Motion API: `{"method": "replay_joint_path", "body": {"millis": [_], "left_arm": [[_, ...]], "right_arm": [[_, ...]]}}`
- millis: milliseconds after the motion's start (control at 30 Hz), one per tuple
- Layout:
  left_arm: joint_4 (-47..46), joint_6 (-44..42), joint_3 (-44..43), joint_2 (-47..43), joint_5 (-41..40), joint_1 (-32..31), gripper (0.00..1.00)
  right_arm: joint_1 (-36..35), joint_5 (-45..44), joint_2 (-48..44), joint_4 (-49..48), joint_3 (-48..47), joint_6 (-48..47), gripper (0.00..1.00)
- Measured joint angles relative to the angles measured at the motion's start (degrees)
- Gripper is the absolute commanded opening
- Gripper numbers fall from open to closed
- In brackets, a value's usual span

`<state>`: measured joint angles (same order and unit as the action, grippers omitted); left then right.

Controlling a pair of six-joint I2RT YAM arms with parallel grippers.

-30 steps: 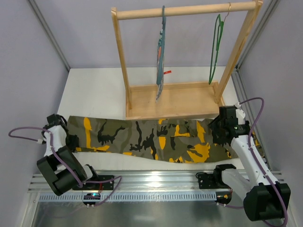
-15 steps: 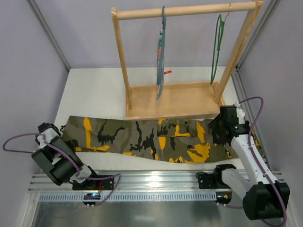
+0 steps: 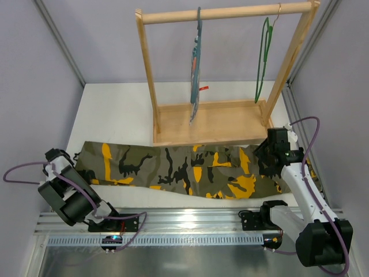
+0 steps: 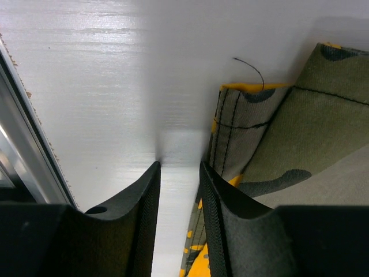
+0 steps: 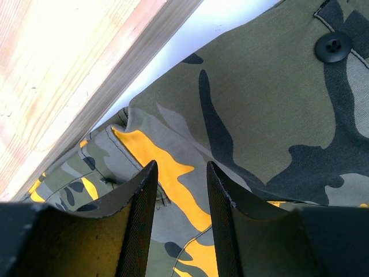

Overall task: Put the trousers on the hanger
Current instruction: Fold the trousers

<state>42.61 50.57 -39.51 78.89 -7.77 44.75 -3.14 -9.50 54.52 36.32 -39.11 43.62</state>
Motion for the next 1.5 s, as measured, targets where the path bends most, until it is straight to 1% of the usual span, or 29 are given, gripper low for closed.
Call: {"method": "replay_joint_path", "body": {"millis": [167,367,600,867,1233,1500], "left_arm": [[-0.2,-0.3,-1.0,1.2,0.5,0.0,0.33],[-2.6,0.3,1.4,-2.5,0.9,0.0,0.35],[-4.3,1.8,1.6,-2.9,2.9,0.0,0.36],[-3.6,2.0,1.4,-3.1,3.2,0.0,0.36],[-2.5,1.7,1.4,-6.2,3.6,0.7,0.36],[-3.0,1.3,1.6,-4.5,3.5,1.2,0.35]], "right_arm": [[0.0,-0.4,-0.3,0.2,-0.4,-0.2,0.43],[0.0,-0.4,-0.7,0.2,-0.4,-0.3,0.43],[0.1,-0.5,-0.7,0.3,-0.4,-0.8,0.43],[0.2,-0.6,-2.2,1.8,-0.9,-1.4,0.43],[0.2,-0.3,-2.1,2.6,-1.9,-1.4,0.43],[0.2,-0.4,-2.2,2.8,-2.4,-1.4,0.43]]}}
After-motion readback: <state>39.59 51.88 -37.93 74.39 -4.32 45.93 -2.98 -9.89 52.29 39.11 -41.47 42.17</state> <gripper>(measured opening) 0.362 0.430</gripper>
